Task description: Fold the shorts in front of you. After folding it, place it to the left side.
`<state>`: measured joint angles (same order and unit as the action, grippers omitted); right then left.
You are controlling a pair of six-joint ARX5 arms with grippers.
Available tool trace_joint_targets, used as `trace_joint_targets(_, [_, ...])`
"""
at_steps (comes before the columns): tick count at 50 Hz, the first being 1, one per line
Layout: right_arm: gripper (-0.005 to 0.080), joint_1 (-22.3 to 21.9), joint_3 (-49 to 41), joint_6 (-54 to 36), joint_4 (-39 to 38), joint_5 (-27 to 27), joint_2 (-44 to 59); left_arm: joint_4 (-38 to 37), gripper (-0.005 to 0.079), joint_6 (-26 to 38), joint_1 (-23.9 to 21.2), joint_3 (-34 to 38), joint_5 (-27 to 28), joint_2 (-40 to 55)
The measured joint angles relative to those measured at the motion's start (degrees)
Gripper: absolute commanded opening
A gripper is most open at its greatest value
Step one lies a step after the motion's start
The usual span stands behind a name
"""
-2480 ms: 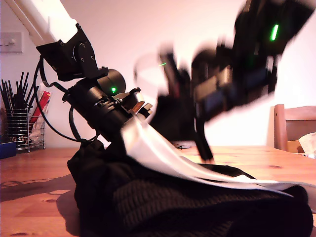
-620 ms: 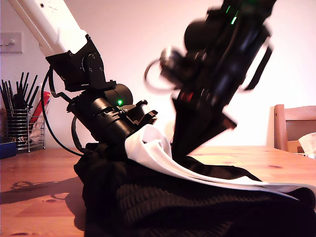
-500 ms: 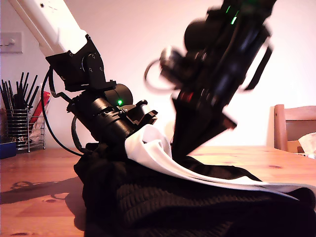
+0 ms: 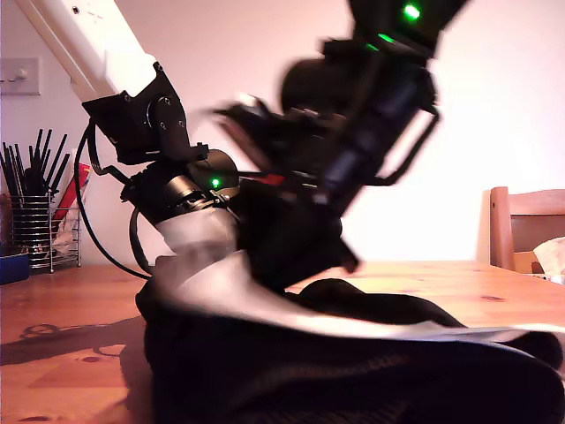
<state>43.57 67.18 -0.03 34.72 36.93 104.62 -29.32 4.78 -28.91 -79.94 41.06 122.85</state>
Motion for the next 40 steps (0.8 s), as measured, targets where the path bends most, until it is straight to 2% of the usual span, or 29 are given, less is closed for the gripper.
trace_joint_targets(6, [-0.0013,3.96,0.00,0.59,-2.29,0.07,0.00,0.20,-0.0015,-0.09,0.00,0.00,-0.02,0.04])
trace_joint_targets(14, [-0.0013,7.15,-0.02,1.51,-2.97,-1.86,0.00,0.24,-0.0015,-0.09,0.00,0.00,-0.02,0.07])
trace_joint_targets(24, [-0.0013,7.04,-1.97,1.62,-4.42,-3.87,0.02,0.28,-0.0015,-0.11,0.02,0.00,0.13,0.17])
trace_joint_targets(33, [-0.0013,6.05,-2.36,4.57,-3.82,2.25,-0.02,1.05,-0.0015,-0.15,0.28,0.00,-0.57,0.22])
trace_joint_targets(40, [-0.0013,4.92,-2.36,4.63,-1.99,3.06,-0.39,1.42,-0.0015,-0.28,0.59,-0.77,-4.20,0.20])
